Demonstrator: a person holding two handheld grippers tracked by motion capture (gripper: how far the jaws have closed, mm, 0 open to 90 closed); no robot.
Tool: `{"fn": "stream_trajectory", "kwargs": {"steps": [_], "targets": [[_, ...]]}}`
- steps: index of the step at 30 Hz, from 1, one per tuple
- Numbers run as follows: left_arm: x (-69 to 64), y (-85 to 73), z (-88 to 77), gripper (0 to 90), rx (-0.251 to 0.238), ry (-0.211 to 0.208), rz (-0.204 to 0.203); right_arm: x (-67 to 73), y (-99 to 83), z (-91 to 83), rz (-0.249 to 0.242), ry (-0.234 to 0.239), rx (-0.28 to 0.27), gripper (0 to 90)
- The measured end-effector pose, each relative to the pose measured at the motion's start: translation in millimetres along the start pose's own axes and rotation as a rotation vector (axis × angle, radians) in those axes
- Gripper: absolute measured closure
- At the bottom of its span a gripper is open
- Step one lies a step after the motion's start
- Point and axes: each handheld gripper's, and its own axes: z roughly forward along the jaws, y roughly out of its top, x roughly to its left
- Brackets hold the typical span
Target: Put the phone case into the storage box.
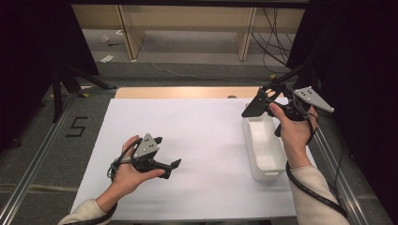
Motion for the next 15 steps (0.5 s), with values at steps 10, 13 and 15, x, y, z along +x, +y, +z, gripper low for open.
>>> {"fn": "stream_trajectory", "kwargs": {"steps": [10,13,15], "targets": [[0.7,-0.3,0.1,0.0,0.001,-0.001,0.0,-5.4,-0.2,0.6,-0.002,-0.013,0.005,15.8],[1.1,-0.2,-0.1,0.0,0.0,0.0,0.0,-7.0,-0.9,1.3,-0.003,-0.018,0.006,15.8],[1.2,-0.3,-0.1,0.0,0.0,0.0,-0.001,-7.8,-1.2,1.8,-0.005,-0.02,0.006,15.8]]}}
